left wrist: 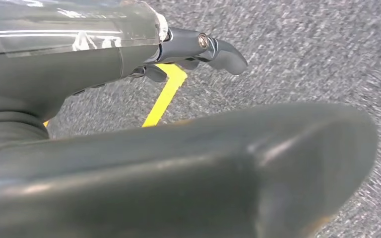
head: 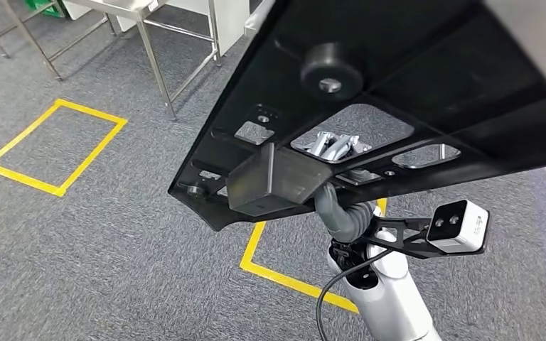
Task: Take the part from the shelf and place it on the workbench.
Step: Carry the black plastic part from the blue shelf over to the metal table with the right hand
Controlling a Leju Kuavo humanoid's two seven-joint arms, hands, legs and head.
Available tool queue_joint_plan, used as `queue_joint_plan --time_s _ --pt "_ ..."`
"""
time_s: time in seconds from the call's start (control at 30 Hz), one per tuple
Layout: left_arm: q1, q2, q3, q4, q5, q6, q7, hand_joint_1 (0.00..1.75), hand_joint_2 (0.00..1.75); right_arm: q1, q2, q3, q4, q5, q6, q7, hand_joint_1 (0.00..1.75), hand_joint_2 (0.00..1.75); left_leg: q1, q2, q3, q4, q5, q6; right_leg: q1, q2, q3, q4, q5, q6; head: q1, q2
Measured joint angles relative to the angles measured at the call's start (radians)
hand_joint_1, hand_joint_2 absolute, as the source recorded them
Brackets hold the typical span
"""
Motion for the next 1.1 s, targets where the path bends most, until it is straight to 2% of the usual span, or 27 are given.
queue_joint_plan --time_s 0.07,0.1,0.13,0.17,0.2,0.23,0.27,0.3,0.33,0.37,0.4,0.47,0.5,0.53,0.6,0.63,0.67,0.7,0.73,0.77,0.8,0.83,0.87,0.9,0.97,1.03,1.1 --pt "0.002 -0.002 0.000 0.000 0.001 -0.001 0.000 0.00 0.00 -0.001 -0.002 0.000 0.000 -0.002 0.004 0.000 1.61 1.75 -0.002 0.022 0.003 -0.006 0.002 0.012 0.000 -0.059 -0.043 0.090 -0.050 0.007 0.000 0.000" --pt "0.004 -0.002 0.000 0.000 0.001 -0.001 0.000 0.00 0.00 -0.001 -0.003 0.000 0.000 -0.004 0.007 0.000 1.61 1.75 -0.004 0.034 0.003 -0.006 0.000 0.015 -0.001 -0.076 -0.077 0.159 -0.081 0.010 0.000 0.000" --pt "0.006 -0.001 0.000 0.000 0.002 -0.001 0.000 0.00 0.00 0.000 -0.005 0.000 0.000 -0.005 0.009 0.000 1.61 1.75 -0.005 0.047 0.003 -0.006 -0.001 0.016 -0.003 -0.081 -0.110 0.221 -0.103 0.012 0.000 0.000" --pt "0.007 -0.001 0.001 0.000 0.002 -0.001 0.000 0.00 0.00 0.002 -0.006 -0.001 0.000 -0.006 0.011 0.000 1.61 1.75 -0.006 0.059 0.004 -0.006 -0.003 0.017 -0.005 -0.083 -0.130 0.259 -0.110 0.014 0.000 0.000" --pt "0.007 -0.002 0.001 0.000 0.002 -0.002 0.000 0.00 0.00 0.003 -0.008 -0.001 0.000 -0.006 0.012 0.000 1.61 1.75 -0.006 0.072 0.006 -0.005 -0.005 0.017 -0.005 -0.086 -0.132 0.259 -0.098 0.013 0.000 0.000" --pt "0.006 -0.002 0.001 0.000 0.003 -0.002 0.000 0.00 0.00 0.004 -0.009 -0.001 0.001 -0.006 0.013 0.000 1.61 1.75 -0.007 0.083 0.009 -0.005 -0.007 0.015 -0.005 -0.091 -0.111 0.219 -0.070 0.011 0.000 0.000" --pt "0.006 -0.002 0.001 0.000 0.004 -0.003 0.000 0.00 0.00 0.003 -0.010 -0.001 0.001 -0.006 0.014 0.000 1.61 1.75 -0.007 0.093 0.013 -0.006 -0.010 0.013 -0.003 -0.104 -0.075 0.151 -0.034 0.006 0.000 0.000" --pt "0.005 -0.002 0.001 0.000 0.005 -0.003 -0.001 0.00 0.00 0.002 -0.010 -0.001 0.001 -0.006 0.014 0.001 1.61 1.75 -0.009 0.102 0.018 -0.005 -0.014 0.009 0.002 -0.128 -0.037 0.078 -0.008 0.001 0.000 0.000" --pt "0.005 -0.003 0.001 0.000 0.007 -0.003 -0.001 0.00 0.00 0.001 -0.010 -0.001 0.001 -0.006 0.015 0.001 1.61 1.75 -0.012 0.112 0.022 -0.005 -0.017 0.005 0.008 -0.147 -0.008 0.023 0.009 -0.006 0.000 0.000" --pt "0.005 -0.003 0.001 0.000 0.008 -0.003 -0.002 0.00 0.00 0.000 -0.010 -0.001 0.001 -0.006 0.016 0.001 1.61 1.75 -0.014 0.121 0.025 -0.005 -0.021 0.000 0.014 -0.159 0.007 -0.010 0.014 -0.012 0.000 0.000" --pt "0.005 -0.003 0.001 0.000 0.009 -0.004 -0.002 0.00 0.00 -0.001 -0.011 -0.001 0.001 -0.006 0.018 0.001 1.61 1.75 -0.016 0.132 0.028 -0.007 -0.023 -0.006 0.019 -0.161 0.010 -0.020 0.012 -0.017 0.000 0.000" --pt "0.002 -0.003 0.001 0.000 0.011 -0.005 -0.003 0.00 0.00 -0.001 -0.012 -0.002 0.000 -0.007 0.021 0.002 1.61 1.75 -0.016 0.148 0.036 -0.010 -0.029 -0.015 0.016 -0.135 0.012 -0.027 0.016 -0.026 0.000 0.000" --pt "0.000 -0.003 0.001 0.000 0.012 -0.005 -0.003 0.00 0.00 -0.002 -0.012 -0.002 0.000 -0.007 0.024 0.002 1.61 1.75 -0.015 0.137 0.036 -0.002 -0.038 -0.020 0.012 -0.124 0.016 -0.033 0.018 -0.031 0.000 0.000" --pt "-0.001 -0.003 0.001 0.000 0.013 -0.006 -0.003 0.00 0.00 -0.004 -0.012 -0.002 -0.001 -0.007 0.026 0.002 1.61 1.75 -0.014 0.115 0.026 0.027 -0.056 -0.024 0.008 -0.113 0.021 -0.039 0.021 -0.037 0.000 0.000" --pt "0.002 -0.003 0.001 0.000 0.014 -0.006 -0.004 0.00 0.00 -0.007 -0.011 -0.002 -0.001 -0.007 0.030 0.003 1.61 1.75 -0.011 0.061 -0.028 0.143 -0.114 -0.029 0.005 -0.090 0.026 -0.044 0.022 -0.045 0.000 0.000" --pt "0.005 -0.002 0.001 0.000 0.014 -0.006 -0.004 0.00 0.00 -0.006 -0.010 -0.002 0.000 -0.007 0.030 0.003 1.61 1.75 -0.010 0.048 -0.064 0.210 -0.139 -0.032 0.005 -0.077 0.026 -0.043 0.022 -0.046 0.000 0.000" --pt "0.007 -0.001 0.002 0.000 0.014 -0.007 -0.003 0.00 0.00 -0.005 -0.010 -0.002 0.001 -0.007 0.030 0.004 1.61 1.75 -0.010 0.043 -0.091 0.255 -0.148 -0.033 0.006 -0.062 0.026 -0.043 0.022 -0.047 0.000 0.000" --pt "0.009 0.000 0.002 0.000 0.014 -0.007 -0.003 0.00 0.00 -0.004 -0.010 -0.002 0.002 -0.007 0.030 0.005 1.61 1.75 -0.010 0.041 -0.103 0.264 -0.136 -0.034 0.006 -0.048 0.026 -0.041 0.021 -0.046 0.000 0.000" --pt "0.008 0.001 0.002 0.000 0.014 -0.008 -0.002 0.00 0.00 -0.003 -0.010 -0.002 0.003 -0.007 0.030 0.006 1.61 1.75 -0.010 0.039 -0.096 0.234 -0.106 -0.034 0.006 -0.033 0.027 -0.039 0.020 -0.045 0.000 0.000" --pt "0.008 0.001 0.002 0.000 0.014 -0.009 -0.001 0.00 0.00 -0.003 -0.010 -0.002 0.004 -0.007 0.030 0.006 1.61 1.75 -0.009 0.029 -0.074 0.173 -0.063 -0.032 0.006 -0.019 0.027 -0.035 0.018 -0.042 0.000 0.000" --pt "0.007 0.002 0.002 0.000 0.014 -0.011 0.001 0.00 0.00 -0.003 -0.010 -0.002 0.004 -0.007 0.029 0.007 1.61 1.75 -0.007 0.012 -0.048 0.107 -0.030 -0.029 0.005 -0.008 0.027 -0.031 0.015 -0.039 0.000 0.000" --pt "0.006 0.002 0.002 0.000 0.014 -0.014 0.003 0.00 0.00 -0.003 -0.010 -0.002 0.004 -0.006 0.028 0.008 1.61 1.75 -0.006 -0.004 -0.027 0.052 -0.008 -0.025 0.006 0.002 0.024 -0.024 0.012 -0.035 0.000 0.000" --pt "0.005 0.003 0.002 0.000 0.014 -0.017 0.005 0.00 0.00 -0.004 -0.010 -0.002 0.005 -0.004 0.025 0.009 1.61 1.75 -0.005 -0.018 -0.014 0.019 0.000 -0.020 0.006 0.009 0.020 -0.020 0.010 -0.030 0.000 0.000" --pt "0.004 0.003 0.002 0.000 0.014 -0.021 0.008 0.00 0.00 -0.003 -0.010 -0.003 0.006 0.000 0.022 0.011 1.61 1.75 -0.007 -0.024 -0.010 0.010 -0.004 -0.013 0.005 0.015 0.016 -0.019 0.010 -0.024 0.000 0.000" --pt "0.001 0.003 0.002 0.000 0.012 -0.030 0.014 0.00 0.00 -0.002 -0.010 -0.007 0.006 0.007 0.017 0.016 1.61 1.75 -0.006 -0.017 -0.008 0.004 0.000 0.000 0.003 0.023 0.012 -0.020 0.011 -0.011 0.000 0.000" --pt "-0.001 0.002 0.002 0.000 0.009 -0.037 0.017 0.00 0.00 -0.003 -0.010 -0.013 0.006 0.011 0.015 0.017 1.61 1.75 -0.003 -0.008 -0.003 -0.005 0.006 0.014 0.004 -0.008 0.001 0.007 -0.009 0.000 0.000 0.000" --pt "0.001 0.002 0.002 0.000 0.007 -0.039 0.019 0.00 0.00 -0.004 -0.010 -0.017 0.006 0.014 0.013 0.017 1.61 1.75 -0.004 0.003 0.000 -0.010 0.007 0.020 0.003 -0.059 -0.048 0.111 -0.064 0.009 0.000 0.000"
